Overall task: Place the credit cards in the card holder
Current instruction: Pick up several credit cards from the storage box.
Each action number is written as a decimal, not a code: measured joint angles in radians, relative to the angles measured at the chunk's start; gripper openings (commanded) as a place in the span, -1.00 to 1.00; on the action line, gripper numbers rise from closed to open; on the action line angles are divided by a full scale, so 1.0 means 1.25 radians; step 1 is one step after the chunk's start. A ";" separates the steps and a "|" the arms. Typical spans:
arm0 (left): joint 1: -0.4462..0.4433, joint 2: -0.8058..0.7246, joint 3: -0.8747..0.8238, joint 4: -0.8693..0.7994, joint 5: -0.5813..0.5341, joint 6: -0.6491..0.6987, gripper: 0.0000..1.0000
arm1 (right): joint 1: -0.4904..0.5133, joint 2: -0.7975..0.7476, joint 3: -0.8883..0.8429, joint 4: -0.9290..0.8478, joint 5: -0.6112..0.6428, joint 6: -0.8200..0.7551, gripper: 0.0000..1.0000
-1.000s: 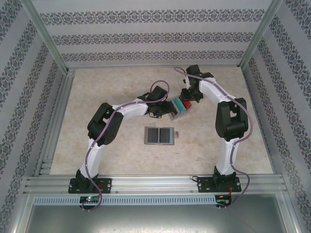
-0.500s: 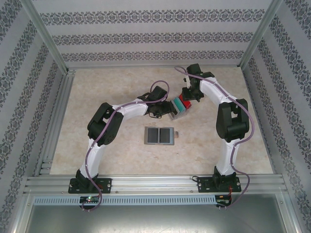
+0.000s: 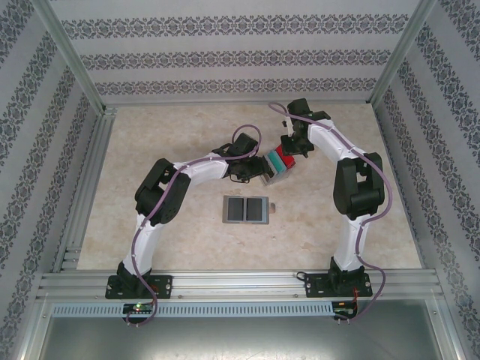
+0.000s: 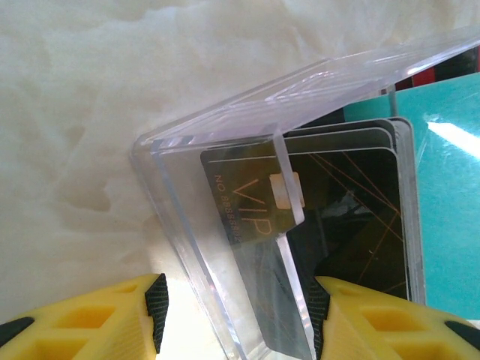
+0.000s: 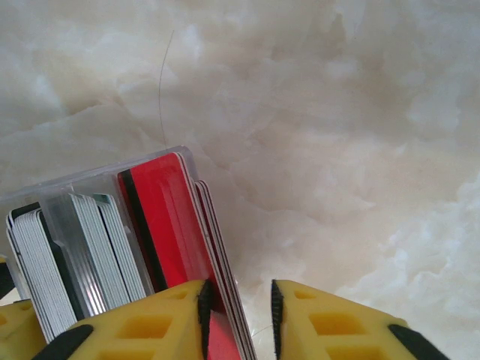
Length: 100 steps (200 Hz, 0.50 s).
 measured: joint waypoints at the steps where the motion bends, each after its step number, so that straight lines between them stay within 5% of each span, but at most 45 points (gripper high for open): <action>1: 0.000 0.000 0.000 0.000 0.000 0.000 0.08 | 0.000 0.000 0.000 0.000 -0.001 0.001 -0.48; 100: 0.000 0.000 -0.002 0.001 0.003 -0.004 0.08 | 0.000 -0.006 0.001 -0.001 -0.029 -0.008 -0.87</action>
